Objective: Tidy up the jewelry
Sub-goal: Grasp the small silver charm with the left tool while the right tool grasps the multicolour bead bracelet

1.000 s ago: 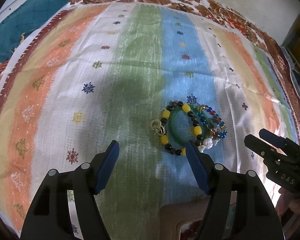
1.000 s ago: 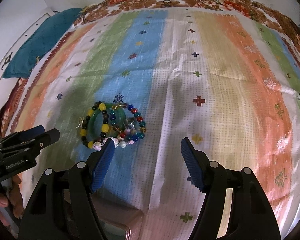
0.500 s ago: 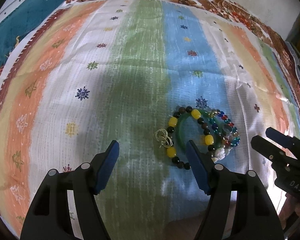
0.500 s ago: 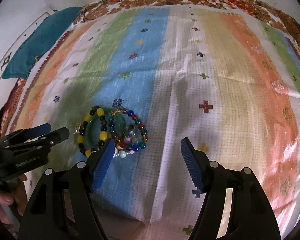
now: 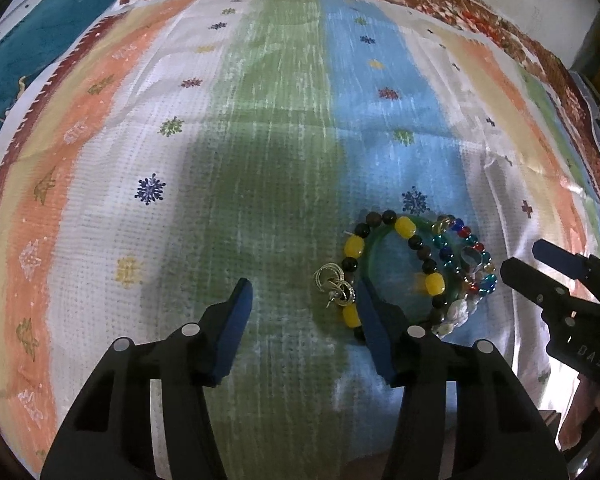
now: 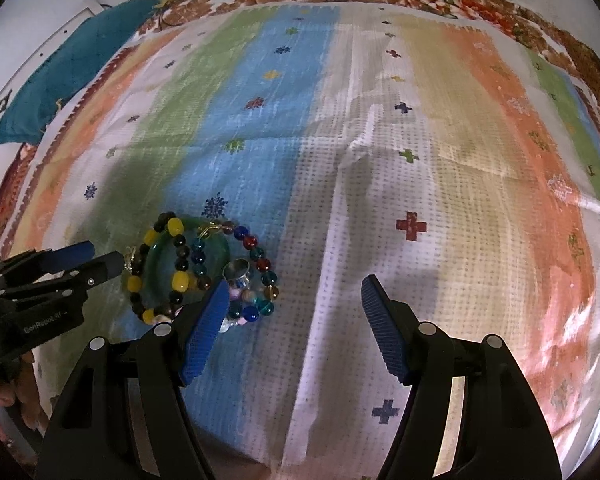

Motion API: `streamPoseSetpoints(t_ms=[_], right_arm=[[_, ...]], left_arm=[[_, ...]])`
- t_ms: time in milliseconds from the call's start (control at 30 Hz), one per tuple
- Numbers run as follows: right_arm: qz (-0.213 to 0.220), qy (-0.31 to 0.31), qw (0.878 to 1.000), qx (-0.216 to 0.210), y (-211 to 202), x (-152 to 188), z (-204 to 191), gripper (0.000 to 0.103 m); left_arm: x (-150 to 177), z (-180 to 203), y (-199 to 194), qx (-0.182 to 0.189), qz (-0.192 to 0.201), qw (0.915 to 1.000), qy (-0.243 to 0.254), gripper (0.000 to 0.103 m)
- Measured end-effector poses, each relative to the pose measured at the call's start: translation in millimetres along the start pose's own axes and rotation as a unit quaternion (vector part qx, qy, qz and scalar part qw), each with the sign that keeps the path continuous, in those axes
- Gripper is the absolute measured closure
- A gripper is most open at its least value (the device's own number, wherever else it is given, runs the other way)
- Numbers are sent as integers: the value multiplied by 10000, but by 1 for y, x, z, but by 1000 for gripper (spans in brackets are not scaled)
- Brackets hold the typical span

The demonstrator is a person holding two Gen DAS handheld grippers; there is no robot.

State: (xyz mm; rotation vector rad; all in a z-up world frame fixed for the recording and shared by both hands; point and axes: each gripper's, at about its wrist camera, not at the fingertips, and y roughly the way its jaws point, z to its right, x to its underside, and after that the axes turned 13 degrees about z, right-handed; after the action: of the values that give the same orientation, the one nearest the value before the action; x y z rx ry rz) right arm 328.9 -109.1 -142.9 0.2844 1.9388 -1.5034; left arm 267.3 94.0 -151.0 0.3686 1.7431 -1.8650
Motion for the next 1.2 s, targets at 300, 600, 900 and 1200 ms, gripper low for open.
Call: streamPoseSetpoints(t_ms=[300,600,900,1200], right_arm=[[-207,157,9997,-23,18,2,3,51],[-186,84,9997,115,25,-1,4,64],[-213,-40,9994,281,26,1,8,91],[-198,-51,9996,217,19,1,6,92]], left_arm=[[0,-3,6,18,-2,10000,11,50],[2,-2,10,26,-14,10000,56,65],[5,-2,15,-243,14,9992,318,88],[4,-9,10,-65,-18,9999,77,95]])
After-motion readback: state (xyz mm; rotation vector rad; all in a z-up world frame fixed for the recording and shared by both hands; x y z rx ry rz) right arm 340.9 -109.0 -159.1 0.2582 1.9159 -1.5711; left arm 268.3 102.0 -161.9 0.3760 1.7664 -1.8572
